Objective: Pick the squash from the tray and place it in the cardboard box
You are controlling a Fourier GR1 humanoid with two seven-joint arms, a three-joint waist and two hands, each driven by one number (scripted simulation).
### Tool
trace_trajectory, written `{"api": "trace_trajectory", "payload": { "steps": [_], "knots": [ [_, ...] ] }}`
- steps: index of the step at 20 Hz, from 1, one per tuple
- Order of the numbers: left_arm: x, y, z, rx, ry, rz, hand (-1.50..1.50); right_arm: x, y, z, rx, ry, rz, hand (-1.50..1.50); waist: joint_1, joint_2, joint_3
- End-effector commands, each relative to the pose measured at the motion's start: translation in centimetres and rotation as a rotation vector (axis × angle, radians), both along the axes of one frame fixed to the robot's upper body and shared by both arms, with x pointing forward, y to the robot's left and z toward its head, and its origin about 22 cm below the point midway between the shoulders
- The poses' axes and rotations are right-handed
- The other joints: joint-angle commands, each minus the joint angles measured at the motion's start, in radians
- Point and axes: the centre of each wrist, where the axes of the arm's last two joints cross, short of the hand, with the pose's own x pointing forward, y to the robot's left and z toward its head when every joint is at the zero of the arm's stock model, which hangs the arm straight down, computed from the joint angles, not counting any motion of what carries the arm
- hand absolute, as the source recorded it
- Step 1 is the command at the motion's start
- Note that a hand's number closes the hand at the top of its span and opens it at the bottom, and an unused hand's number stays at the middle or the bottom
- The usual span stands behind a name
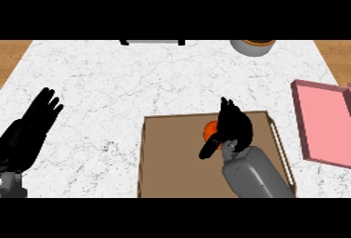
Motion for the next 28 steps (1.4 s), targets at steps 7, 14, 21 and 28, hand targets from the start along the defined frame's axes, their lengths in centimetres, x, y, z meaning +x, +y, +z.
{"api": "trace_trajectory", "payload": {
  "steps": [7,14,21,28],
  "knots": [
    [-1.4,0.2,-0.7,-0.024,0.019,-0.005,0.0,-0.1,0.6,-1.8,-0.059,0.113,-0.124,-1.5,0.005,-0.001,0.0],
    [-0.7,0.8,1.0,0.004,0.006,-0.001,0.0,0.0,-0.1,-4.6,-0.058,0.113,-0.123,-1.5,0.004,0.0,0.001],
    [0.6,-0.2,-0.3,-0.021,-0.001,-0.002,0.0,1.6,0.6,-3.2,-0.08,0.01,-0.049,1.5,0.0,0.001,0.0],
    [0.9,-0.6,0.0,-0.02,0.004,-0.006,0.0,6.5,-3.5,-1.8,-0.085,0.003,-0.134,1.5,0.006,0.007,0.0]
  ]
}}
